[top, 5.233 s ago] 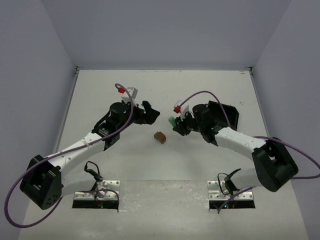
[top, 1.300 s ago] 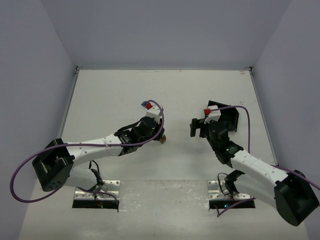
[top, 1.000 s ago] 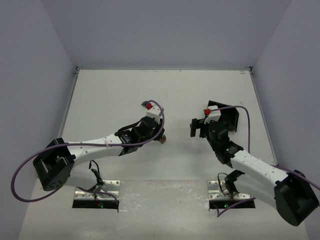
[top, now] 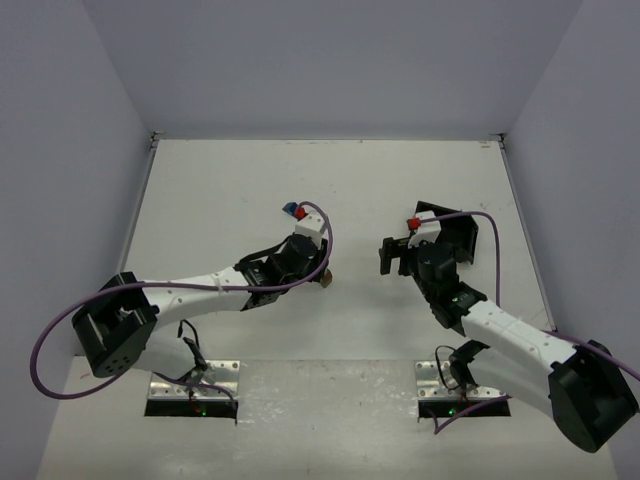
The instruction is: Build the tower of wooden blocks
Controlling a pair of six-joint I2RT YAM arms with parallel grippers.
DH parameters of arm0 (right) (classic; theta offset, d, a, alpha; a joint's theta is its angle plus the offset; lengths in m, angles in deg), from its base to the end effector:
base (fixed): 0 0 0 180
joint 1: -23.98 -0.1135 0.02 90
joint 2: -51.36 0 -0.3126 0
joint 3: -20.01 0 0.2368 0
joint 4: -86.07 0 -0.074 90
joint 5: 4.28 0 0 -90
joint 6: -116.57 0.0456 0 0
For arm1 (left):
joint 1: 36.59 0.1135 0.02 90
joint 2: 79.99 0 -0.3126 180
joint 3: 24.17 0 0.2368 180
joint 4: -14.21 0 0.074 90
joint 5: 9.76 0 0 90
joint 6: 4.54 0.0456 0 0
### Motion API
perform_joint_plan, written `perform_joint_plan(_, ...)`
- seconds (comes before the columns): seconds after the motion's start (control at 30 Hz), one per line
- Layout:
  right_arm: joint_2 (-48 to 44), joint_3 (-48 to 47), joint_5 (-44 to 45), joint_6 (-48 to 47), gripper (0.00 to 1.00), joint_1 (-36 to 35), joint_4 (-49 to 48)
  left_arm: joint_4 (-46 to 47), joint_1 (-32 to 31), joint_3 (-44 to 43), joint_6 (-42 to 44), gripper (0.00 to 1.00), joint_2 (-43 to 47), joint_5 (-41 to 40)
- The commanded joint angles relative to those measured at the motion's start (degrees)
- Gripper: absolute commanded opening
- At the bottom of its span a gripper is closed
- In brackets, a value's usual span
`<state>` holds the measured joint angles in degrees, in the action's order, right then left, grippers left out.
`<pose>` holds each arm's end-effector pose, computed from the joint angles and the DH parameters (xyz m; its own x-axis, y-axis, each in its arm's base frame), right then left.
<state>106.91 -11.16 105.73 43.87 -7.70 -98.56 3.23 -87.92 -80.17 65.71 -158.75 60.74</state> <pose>0.1519 0.0754 0.2340 -0.3398 0.1186 -0.9330 -0.1240 0.9777 0.1695 0.1835 -0.2050 0.2635 -0.5167 0.1359 -0.8453 0.4122 0.9049 -0.1065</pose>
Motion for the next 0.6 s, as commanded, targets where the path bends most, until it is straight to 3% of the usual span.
perform_joint_plan(0.0, -0.92, 0.06, -0.19, -0.59, 0.99, -0.05, -3.19, 1.85, -0.52, -2.09, 0.59, 0.11, -0.40, -1.12)
perform_joint_plan(0.13, -0.91, 0.06, -0.22, -0.57, 0.99, -0.02, -3.10, 1.85, -0.52, -2.15, 0.65, 0.14, -0.80, -0.91)
perform_joint_plan(0.33, -0.76, 0.06, -0.50, -0.76, 0.99, 0.04, -3.17, 1.83, -0.52, -2.09, 0.76, 0.27, -1.07, 0.74)
perform_joint_plan(0.57, -0.72, 0.07, -0.57, -0.76, 0.99, -0.05, -3.18, 1.04, -0.52, -2.10, 0.68, 0.27, -1.14, 0.14)
